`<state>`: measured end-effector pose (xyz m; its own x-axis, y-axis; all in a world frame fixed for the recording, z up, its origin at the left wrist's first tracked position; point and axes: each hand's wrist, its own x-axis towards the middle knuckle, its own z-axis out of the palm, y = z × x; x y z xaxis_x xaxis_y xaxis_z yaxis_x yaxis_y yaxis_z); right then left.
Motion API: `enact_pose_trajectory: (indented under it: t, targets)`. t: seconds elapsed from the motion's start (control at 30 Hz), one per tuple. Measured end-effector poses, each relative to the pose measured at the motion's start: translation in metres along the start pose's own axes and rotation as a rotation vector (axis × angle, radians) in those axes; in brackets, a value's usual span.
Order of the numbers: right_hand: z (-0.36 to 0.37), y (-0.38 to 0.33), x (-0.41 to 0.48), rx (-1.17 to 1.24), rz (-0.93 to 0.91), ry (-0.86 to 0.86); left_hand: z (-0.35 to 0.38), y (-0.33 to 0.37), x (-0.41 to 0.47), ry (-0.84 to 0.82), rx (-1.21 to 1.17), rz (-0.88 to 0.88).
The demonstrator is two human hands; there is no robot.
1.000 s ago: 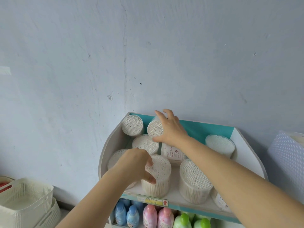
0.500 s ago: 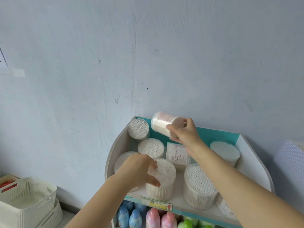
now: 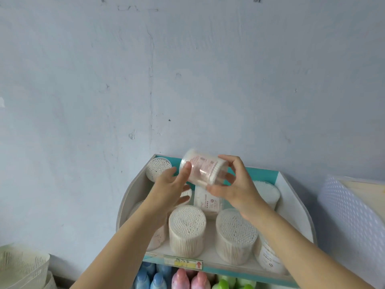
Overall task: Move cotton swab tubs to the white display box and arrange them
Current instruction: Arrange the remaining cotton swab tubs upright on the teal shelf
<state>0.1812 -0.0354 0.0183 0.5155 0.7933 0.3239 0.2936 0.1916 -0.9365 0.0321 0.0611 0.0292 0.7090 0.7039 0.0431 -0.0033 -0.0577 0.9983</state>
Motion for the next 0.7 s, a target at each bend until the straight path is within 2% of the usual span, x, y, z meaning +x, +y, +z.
enact_pose_trajectory:
  t: [0.13,0.23,0.3,0.4,0.57,0.7]
  targets:
    - [0.006,0.008,-0.023,-0.312,-0.221,-0.016,0.008,0.002,-0.006,-0.102,-0.110,-0.056]
    - [0.008,0.014,-0.034,-0.376,-0.285,0.003,0.014,-0.002,-0.009,-0.083,-0.155,-0.001]
    - [0.007,0.014,-0.041,-0.382,-0.250,-0.035,0.016,-0.005,-0.011,-0.005,-0.154,0.059]
    - [0.003,0.014,-0.049,-0.287,-0.132,-0.084,0.016,-0.009,-0.015,0.058,0.049,0.242]
    - [-0.008,0.008,-0.068,-0.230,-0.021,-0.025,0.015,-0.016,-0.025,-0.102,0.150,0.450]
    - [-0.016,0.007,-0.092,-0.252,0.021,0.026,0.031,-0.026,-0.031,-0.177,0.122,0.482]
